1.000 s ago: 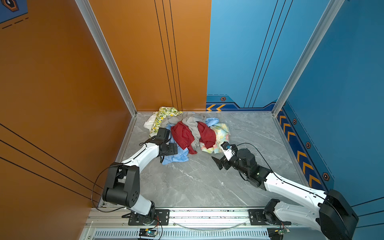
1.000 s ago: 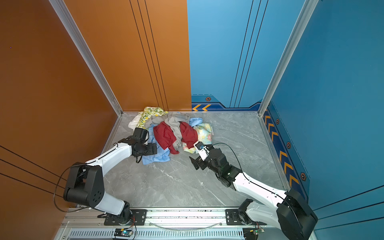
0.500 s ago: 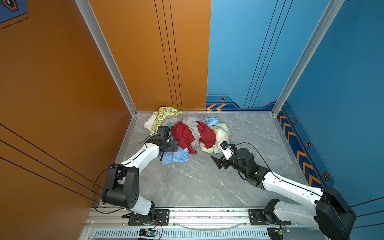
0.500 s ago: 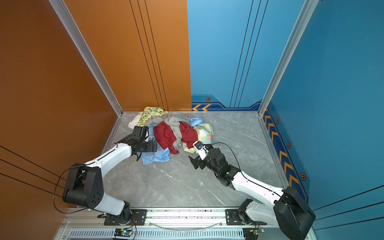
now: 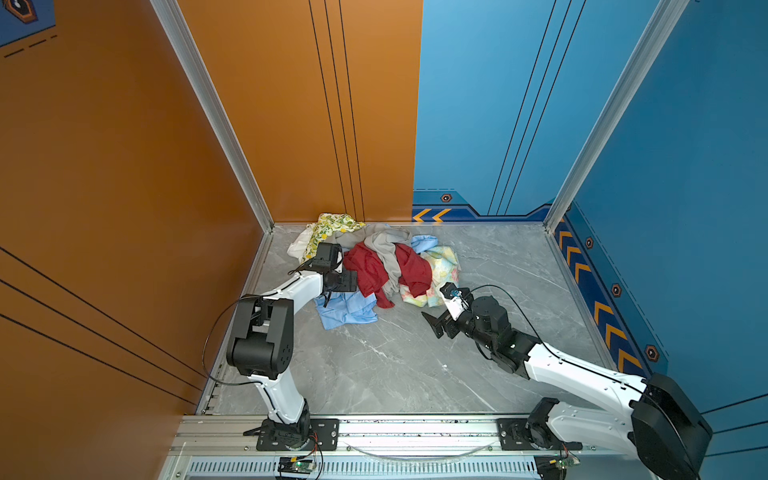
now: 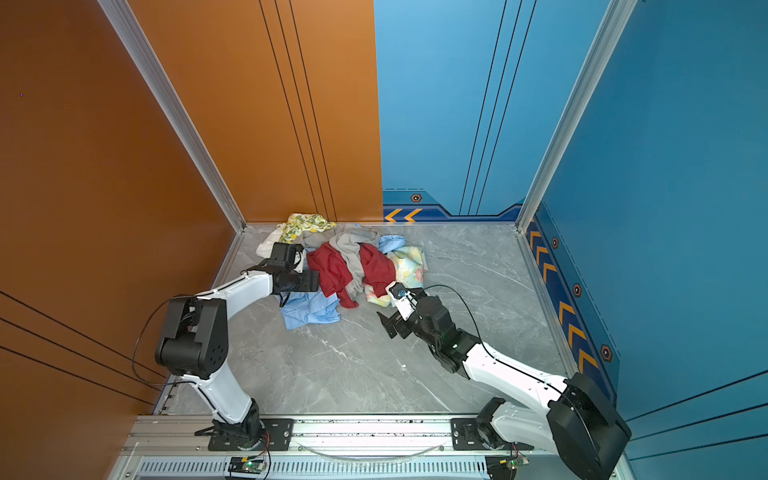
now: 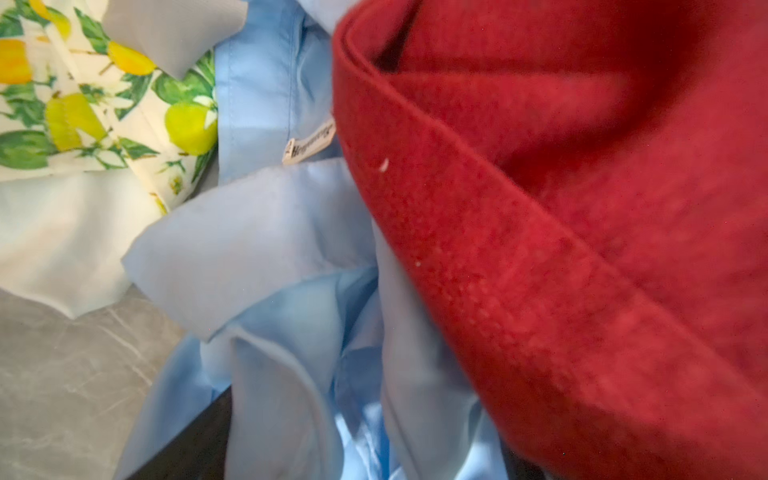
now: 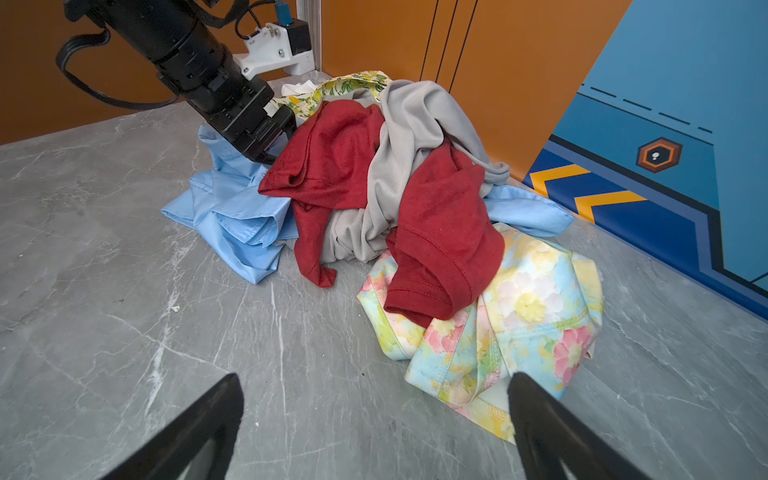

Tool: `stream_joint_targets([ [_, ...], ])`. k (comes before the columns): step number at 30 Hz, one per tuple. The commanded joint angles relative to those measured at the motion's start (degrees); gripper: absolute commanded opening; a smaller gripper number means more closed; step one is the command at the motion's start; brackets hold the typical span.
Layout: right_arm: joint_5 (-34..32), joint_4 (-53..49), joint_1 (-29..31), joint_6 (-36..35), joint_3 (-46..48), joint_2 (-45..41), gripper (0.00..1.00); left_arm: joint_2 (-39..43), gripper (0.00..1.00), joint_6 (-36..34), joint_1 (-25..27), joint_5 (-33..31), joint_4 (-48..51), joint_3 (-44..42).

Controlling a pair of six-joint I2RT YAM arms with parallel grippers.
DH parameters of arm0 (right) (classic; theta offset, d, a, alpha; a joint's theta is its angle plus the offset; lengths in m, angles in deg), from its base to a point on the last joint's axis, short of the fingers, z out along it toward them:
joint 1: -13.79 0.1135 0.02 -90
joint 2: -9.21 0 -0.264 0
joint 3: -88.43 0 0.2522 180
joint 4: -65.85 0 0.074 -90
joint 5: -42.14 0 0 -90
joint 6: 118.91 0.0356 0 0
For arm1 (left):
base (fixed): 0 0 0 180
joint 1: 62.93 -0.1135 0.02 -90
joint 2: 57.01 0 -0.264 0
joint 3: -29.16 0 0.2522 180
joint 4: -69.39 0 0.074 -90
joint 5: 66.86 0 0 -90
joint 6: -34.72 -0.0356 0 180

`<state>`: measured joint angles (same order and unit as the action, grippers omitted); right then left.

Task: Pick out a specific cloth from the pile
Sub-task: 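Lower the left gripper into the pile and grasp the light blue shirt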

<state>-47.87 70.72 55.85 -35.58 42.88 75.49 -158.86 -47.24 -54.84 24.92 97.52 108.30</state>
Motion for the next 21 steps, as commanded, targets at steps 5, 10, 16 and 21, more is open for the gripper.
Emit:
stream_joint_targets([
  [5,-0.5,0.4,0.4,-1.0,-1.8,0.4,1.00,-0.8,0.87,2.7,0.0,2.8,2.1,0.0],
  [10,-0.4,0.9,0.4,-0.9,-1.7,0.6,1.00,-0.6,0.87,4.3,-0.8,5.4,2.9,-1.7],
  [16,-0.5,1.0,0.7,-0.7,-1.9,0.8,1.00,-2.3,0.79,5.9,-1.6,7.8,3.5,-1.9],
  [21,-0.9,0.7,0.9,-0.9,-2.0,0.8,1.00,-4.4,0.54,7.1,-1.6,9.5,3.5,-0.8],
])
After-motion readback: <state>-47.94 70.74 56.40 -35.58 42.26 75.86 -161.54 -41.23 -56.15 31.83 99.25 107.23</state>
